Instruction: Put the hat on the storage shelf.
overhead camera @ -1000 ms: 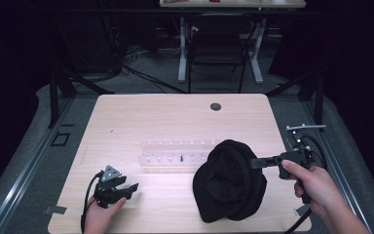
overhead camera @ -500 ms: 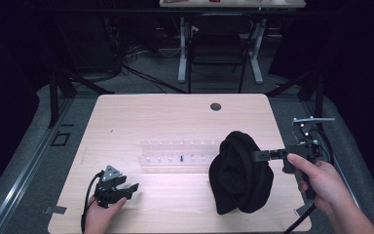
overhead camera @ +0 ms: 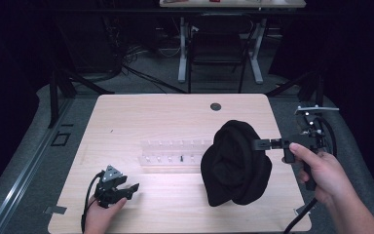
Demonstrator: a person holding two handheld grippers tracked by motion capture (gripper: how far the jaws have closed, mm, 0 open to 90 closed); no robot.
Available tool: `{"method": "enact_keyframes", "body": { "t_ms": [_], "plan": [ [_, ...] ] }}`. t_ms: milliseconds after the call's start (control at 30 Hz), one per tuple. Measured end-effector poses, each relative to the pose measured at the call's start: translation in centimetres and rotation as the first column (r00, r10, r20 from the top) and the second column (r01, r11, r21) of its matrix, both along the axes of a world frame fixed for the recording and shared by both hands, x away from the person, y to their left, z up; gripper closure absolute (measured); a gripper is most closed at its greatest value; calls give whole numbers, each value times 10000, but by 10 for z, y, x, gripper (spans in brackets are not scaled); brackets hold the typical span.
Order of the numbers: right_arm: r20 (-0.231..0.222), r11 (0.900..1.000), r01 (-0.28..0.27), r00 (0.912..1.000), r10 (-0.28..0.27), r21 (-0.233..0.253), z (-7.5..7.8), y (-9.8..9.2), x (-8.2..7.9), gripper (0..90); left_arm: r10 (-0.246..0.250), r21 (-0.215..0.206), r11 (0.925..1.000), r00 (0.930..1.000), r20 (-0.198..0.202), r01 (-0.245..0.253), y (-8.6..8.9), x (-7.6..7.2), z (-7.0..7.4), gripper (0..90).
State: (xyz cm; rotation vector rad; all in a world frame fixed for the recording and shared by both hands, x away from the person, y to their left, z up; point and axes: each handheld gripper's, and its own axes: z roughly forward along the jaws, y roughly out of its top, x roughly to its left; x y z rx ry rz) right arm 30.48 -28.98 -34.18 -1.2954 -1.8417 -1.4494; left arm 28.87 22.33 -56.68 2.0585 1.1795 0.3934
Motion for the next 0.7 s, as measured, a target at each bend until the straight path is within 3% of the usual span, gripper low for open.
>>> {"method": "enact_keyframes", "body": {
  "t_ms": [400, 700],
  "plan": [
    [352, 9997, 151, 9993, -157, 183, 16, 4, 11, 888, -60, 31, 10000, 10000, 68, 60, -1, 0, 0, 411],
    [582, 9972, 448, 9971, -484, 606, 24, 7, 24, 888, -66, 20, 10000, 9999, 80, 66, -1, 0, 0, 411]
  ]
}}
